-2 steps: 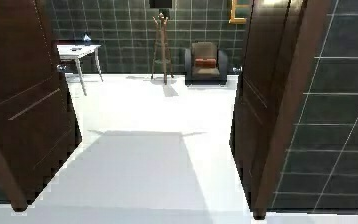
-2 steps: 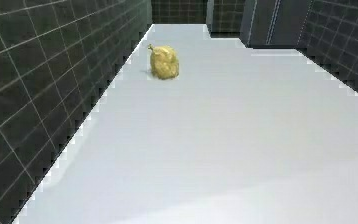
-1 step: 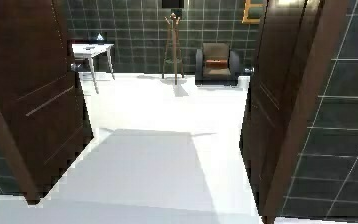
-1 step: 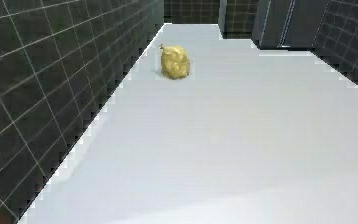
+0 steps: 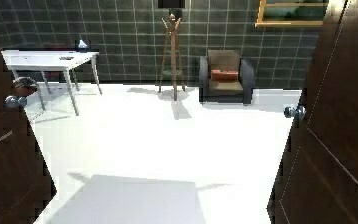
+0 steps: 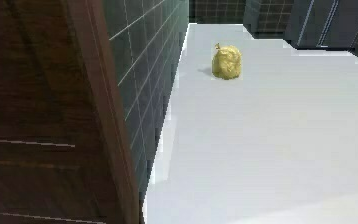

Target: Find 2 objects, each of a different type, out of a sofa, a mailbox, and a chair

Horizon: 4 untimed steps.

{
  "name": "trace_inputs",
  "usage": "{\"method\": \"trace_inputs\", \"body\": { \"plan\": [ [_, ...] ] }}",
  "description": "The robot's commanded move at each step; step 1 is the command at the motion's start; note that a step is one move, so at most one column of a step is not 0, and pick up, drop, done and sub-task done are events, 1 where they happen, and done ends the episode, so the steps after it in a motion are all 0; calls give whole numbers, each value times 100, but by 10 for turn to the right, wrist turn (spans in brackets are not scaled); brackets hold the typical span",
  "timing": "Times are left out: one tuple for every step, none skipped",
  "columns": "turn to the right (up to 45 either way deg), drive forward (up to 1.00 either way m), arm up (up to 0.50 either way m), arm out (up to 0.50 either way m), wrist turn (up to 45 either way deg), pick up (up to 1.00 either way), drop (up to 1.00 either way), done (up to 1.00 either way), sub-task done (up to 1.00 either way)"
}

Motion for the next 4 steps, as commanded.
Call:
{"method": "trace_inputs", "body": {
  "plan": [
    [30, 0, 0, 0, 0, 0, 0, 0, 0],
    [0, 100, 0, 0, 0, 0, 0, 0, 0],
    [30, 0, 0, 0, 0, 0, 0, 0, 0],
    [0, 50, 0, 0, 0, 0, 0, 0, 0]
  ]
}}
